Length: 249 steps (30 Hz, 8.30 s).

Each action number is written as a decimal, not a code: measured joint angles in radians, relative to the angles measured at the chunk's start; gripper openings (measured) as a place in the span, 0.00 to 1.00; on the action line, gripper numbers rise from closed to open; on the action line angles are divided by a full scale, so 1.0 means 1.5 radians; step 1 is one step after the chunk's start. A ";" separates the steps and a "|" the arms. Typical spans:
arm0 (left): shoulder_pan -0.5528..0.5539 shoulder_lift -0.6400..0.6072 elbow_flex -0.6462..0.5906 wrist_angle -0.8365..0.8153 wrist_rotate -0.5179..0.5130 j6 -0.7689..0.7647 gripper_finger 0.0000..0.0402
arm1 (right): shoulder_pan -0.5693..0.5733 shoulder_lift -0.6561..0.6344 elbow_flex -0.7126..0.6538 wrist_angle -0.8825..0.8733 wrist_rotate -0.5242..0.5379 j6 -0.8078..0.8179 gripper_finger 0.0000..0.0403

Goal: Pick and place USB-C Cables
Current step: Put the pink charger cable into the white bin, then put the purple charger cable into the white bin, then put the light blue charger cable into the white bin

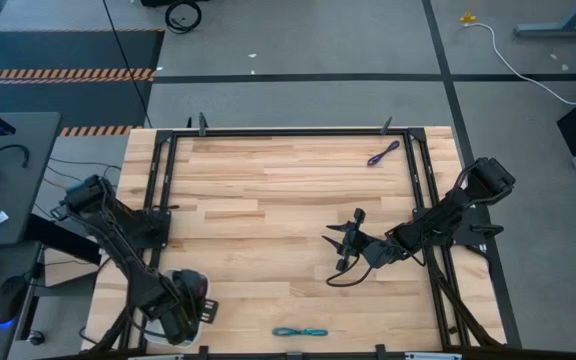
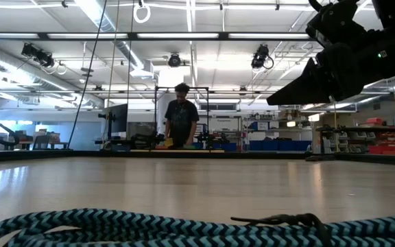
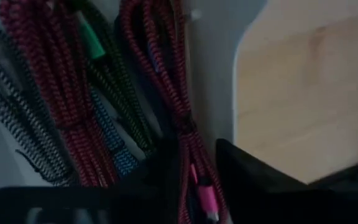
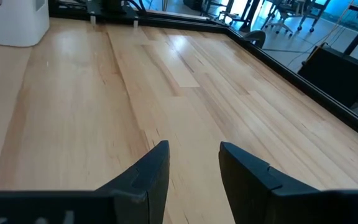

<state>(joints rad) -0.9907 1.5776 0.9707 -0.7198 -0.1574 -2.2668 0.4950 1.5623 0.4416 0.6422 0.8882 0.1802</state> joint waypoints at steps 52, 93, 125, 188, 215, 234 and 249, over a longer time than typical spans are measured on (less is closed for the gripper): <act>0.456 0.161 0.001 0.760 -0.325 1.240 0.45 | -0.758 -0.106 0.255 -0.880 -0.378 -0.159 0.57; 0.425 0.162 0.001 0.713 -0.346 1.236 0.43 | -0.626 -0.149 0.023 -0.122 -0.873 -0.100 0.02; 0.512 0.247 0.000 1.108 -0.194 1.516 0.53 | -0.269 -0.146 -0.197 0.598 -0.737 0.024 0.02; -0.081 0.052 0.325 -0.480 0.183 -0.037 0.02 | -0.286 -0.147 -0.197 0.424 -0.570 -0.005 0.47; 0.013 0.070 0.093 -0.228 0.313 -0.046 0.23 | -0.286 -0.147 -0.197 0.423 -0.570 0.002 0.47; 0.158 0.073 0.181 0.057 -0.075 0.731 0.65 | -0.250 -0.147 -0.199 0.418 -0.648 -0.004 0.47; 0.259 0.320 0.200 0.501 0.073 1.250 0.70 | -0.220 -0.148 -0.269 0.481 -0.592 0.037 0.47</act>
<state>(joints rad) -0.6020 2.0579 1.2710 0.0316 -0.0475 -0.3915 0.1646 1.3407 0.0376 1.3644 0.0010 0.2352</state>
